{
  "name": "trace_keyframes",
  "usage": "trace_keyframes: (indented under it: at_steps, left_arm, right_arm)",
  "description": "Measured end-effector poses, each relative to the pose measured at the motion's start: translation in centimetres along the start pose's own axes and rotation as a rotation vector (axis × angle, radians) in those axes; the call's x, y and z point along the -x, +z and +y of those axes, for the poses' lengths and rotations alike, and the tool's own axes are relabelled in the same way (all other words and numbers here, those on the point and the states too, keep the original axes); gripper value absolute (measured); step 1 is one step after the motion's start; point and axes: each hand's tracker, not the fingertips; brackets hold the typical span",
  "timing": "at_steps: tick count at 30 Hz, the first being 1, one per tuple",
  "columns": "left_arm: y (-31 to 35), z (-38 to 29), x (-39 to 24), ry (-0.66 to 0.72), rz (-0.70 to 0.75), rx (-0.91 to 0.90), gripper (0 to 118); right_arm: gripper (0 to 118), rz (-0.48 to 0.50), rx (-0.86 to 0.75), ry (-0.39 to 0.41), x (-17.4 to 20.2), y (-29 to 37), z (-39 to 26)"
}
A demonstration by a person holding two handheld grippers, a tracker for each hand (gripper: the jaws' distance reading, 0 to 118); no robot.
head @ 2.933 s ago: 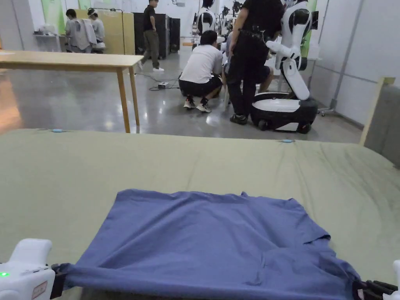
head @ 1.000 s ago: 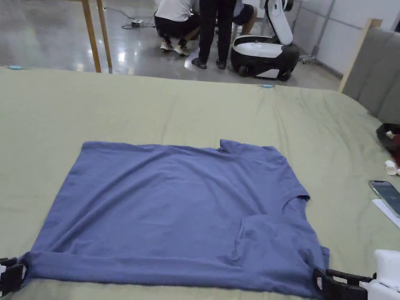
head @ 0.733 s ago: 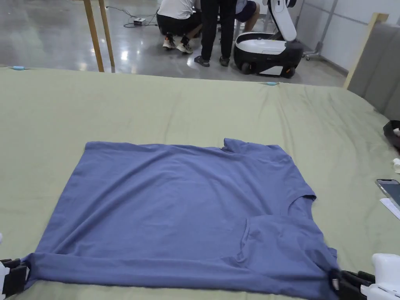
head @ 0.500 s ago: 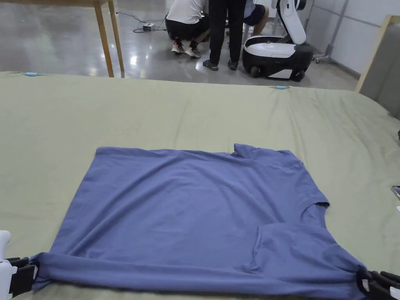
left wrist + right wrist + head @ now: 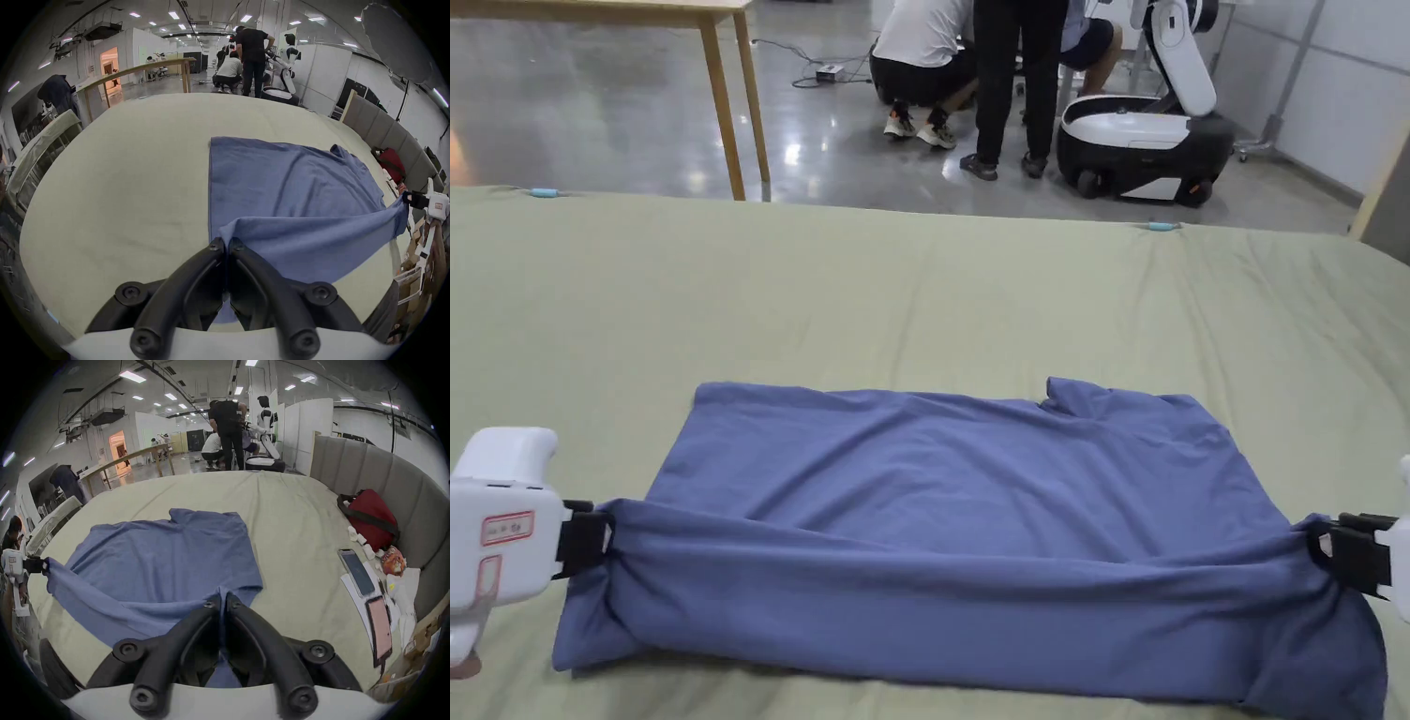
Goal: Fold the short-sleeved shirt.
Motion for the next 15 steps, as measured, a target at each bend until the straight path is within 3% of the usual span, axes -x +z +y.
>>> trace_keyframes:
  at_steps: [11,12,13,14,15]
  left_arm:
    - [-6.3,1.6,0.5,0.039,-0.005,0.081,0]
    - [-6.4,1.5,0.5,0.044,-0.017,0.088,6]
    - [-6.2,1.1,0.6,0.045,-0.021,0.084,23]
    - [-6.2,0.9,0.6,0.046,-0.023,0.086,80]
    - [-6.3,0.7,0.7,0.046,0.009,0.128,108]
  right_arm:
    - [6,0.004,0.127,-0.031,-0.9,-7.7,1.1]
    - [14,0.011,0.127,-0.046,-1.0,-7.5,0.8]
    - [43,0.014,0.126,-0.061,-1.0,-7.1,0.5]
    - [102,0.022,0.138,-0.075,-1.0,-6.9,0.1]
    - [118,0.036,0.141,-0.082,-1.1,-6.4,-0.4]
